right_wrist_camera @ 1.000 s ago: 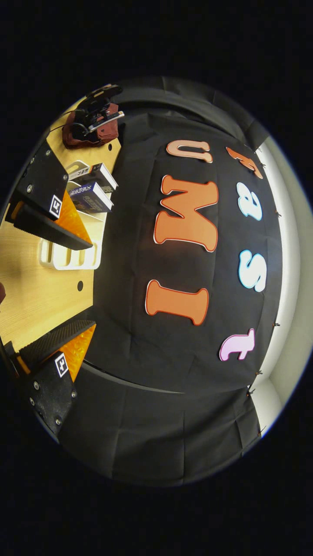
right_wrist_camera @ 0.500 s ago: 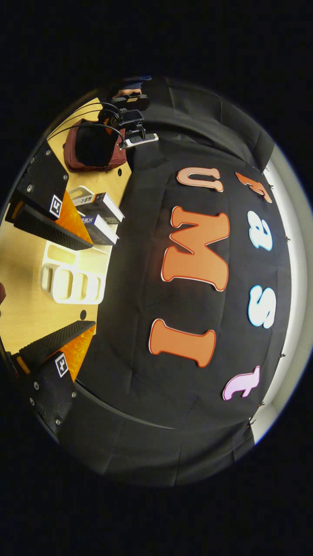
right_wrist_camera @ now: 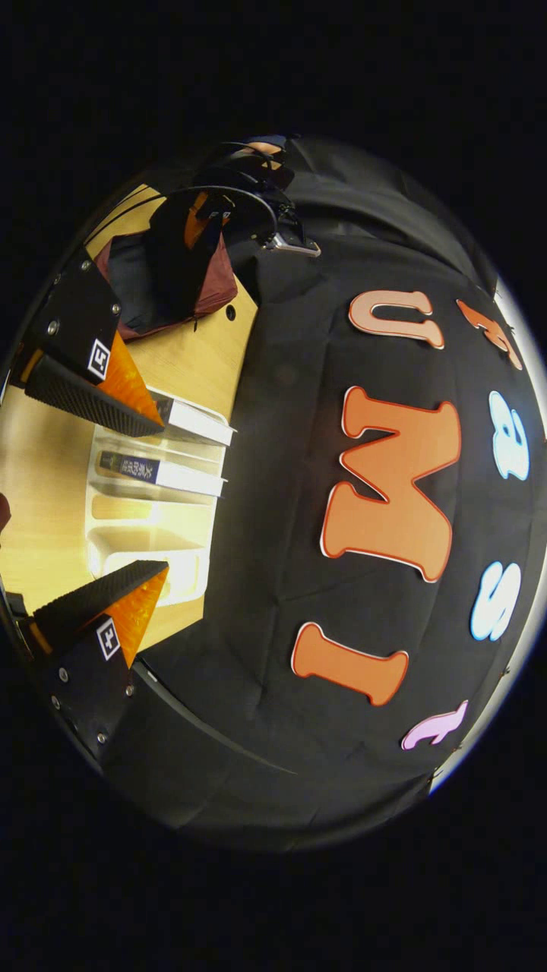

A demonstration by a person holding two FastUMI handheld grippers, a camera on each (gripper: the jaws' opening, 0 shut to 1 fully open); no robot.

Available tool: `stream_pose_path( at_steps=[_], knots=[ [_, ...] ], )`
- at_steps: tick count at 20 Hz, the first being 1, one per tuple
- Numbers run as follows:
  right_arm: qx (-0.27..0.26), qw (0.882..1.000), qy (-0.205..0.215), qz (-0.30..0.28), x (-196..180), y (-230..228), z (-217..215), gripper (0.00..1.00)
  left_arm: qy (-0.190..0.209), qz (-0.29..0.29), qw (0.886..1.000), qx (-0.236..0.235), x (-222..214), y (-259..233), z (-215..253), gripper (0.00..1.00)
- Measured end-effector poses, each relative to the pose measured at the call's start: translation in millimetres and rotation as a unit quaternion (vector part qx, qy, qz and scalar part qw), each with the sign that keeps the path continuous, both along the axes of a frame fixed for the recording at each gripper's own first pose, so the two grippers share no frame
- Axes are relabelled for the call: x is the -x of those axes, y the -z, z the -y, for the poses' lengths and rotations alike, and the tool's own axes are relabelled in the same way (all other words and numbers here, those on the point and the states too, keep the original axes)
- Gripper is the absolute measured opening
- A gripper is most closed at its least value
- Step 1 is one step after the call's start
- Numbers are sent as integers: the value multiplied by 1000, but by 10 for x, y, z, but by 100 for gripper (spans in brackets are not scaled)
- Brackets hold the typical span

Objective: Open the schoolbag, grab two books from the bookshelf and put them into the schoolbag.

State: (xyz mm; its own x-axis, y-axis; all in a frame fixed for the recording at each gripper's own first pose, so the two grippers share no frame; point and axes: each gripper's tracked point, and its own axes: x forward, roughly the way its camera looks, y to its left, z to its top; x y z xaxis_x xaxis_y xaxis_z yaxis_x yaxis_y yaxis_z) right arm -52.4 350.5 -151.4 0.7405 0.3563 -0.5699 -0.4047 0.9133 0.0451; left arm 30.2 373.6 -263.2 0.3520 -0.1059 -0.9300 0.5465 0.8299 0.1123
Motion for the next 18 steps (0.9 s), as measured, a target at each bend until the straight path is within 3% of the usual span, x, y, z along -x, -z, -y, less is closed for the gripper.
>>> stream_pose_path(
  at_steps=[4,8,11,15,18],
  knots=[
    [5,998,-3,-58,-103,33,-380,98,8,-44,998,50,-90,-77,-86,0],
    [19,992,-34,-117,-271,96,-698,98,25,-91,993,76,-155,-99,-117,0],
    [14,982,-65,-176,-364,193,-942,98,24,-96,992,76,-200,-82,-145,0],
    [49,971,-103,-212,-605,345,-1172,98,17,-93,993,77,-211,-79,-138,0],
    [53,955,-124,-265,-706,573,-1362,98,17,-92,993,73,-216,-99,-161,0]
  ],
)
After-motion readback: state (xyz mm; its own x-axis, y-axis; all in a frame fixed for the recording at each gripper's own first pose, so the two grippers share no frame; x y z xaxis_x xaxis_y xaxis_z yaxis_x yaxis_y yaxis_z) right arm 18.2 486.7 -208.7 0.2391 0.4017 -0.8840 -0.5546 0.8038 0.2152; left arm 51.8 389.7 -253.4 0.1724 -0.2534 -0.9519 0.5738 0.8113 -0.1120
